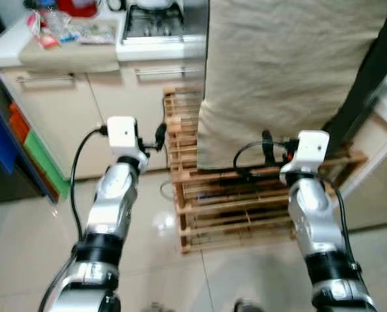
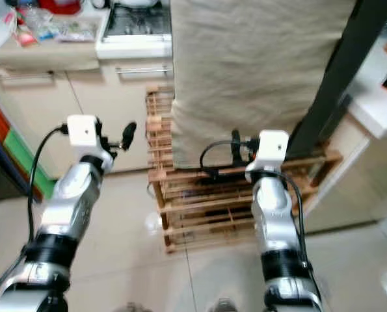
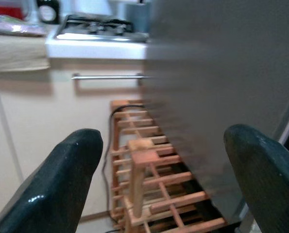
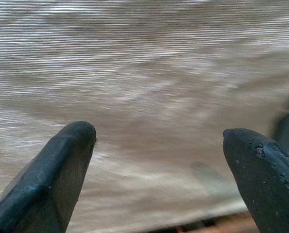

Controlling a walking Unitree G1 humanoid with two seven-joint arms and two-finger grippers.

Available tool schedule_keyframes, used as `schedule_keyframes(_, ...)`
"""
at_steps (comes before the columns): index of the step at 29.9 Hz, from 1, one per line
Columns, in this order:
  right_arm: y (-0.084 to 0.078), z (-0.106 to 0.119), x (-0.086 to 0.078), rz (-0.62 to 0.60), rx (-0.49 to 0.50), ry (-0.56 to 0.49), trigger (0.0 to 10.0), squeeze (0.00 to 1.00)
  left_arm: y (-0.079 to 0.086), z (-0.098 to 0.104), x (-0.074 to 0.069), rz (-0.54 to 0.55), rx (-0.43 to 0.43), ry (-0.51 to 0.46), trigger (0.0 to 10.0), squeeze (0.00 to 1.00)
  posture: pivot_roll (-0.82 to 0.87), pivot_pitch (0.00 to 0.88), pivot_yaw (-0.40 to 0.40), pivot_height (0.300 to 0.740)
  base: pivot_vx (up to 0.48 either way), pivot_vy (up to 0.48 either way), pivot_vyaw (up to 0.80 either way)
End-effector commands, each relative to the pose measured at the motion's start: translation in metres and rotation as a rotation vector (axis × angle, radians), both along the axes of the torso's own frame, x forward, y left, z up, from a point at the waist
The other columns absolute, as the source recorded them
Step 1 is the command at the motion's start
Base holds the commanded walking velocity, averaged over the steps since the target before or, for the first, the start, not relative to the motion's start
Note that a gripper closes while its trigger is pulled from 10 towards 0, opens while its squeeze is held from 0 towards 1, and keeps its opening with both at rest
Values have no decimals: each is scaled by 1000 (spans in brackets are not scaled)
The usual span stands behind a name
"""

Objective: Restocking fridge

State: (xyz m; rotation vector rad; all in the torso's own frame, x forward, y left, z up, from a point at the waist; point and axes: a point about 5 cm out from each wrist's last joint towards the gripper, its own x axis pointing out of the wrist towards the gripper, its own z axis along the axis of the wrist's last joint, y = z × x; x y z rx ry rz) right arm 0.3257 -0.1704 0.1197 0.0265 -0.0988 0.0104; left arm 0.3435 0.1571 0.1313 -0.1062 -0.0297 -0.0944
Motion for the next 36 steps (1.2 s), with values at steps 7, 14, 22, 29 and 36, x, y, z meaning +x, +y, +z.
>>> schedule_keyframes(7, -12, 0, -4, -49, 17, 20, 10000, 0, -11, 6, 2, -65, -48, -28, 10000, 0, -124, 0, 39, 740, 0, 480, -796)
schedule_keyframes(14, -14, -2, -6, -74, 38, 26, 10000, 0, -9, 7, -1, -78, -42, -45, 10000, 0, -120, 0, 43, 740, 0, 480, -788)
schedule_keyframes(22, -4, -1, -11, -61, 63, 25, 10000, 0, -11, 10, -4, -103, -44, -59, 10000, 0, -121, 6, 43, 740, 0, 480, -781)
schedule_keyframes(29, -9, -2, -14, -70, 70, 24, 10000, 0, -18, 13, -9, -131, -48, -73, 10000, 0, -111, 0, 51, 740, 0, 480, -760)
schedule_keyframes(36, -16, -10, -24, -105, 89, 45, 10000, 0, -29, 15, -6, -200, -41, -72, 10000, 0, -125, 0, 56, 740, 0, 480, -745)
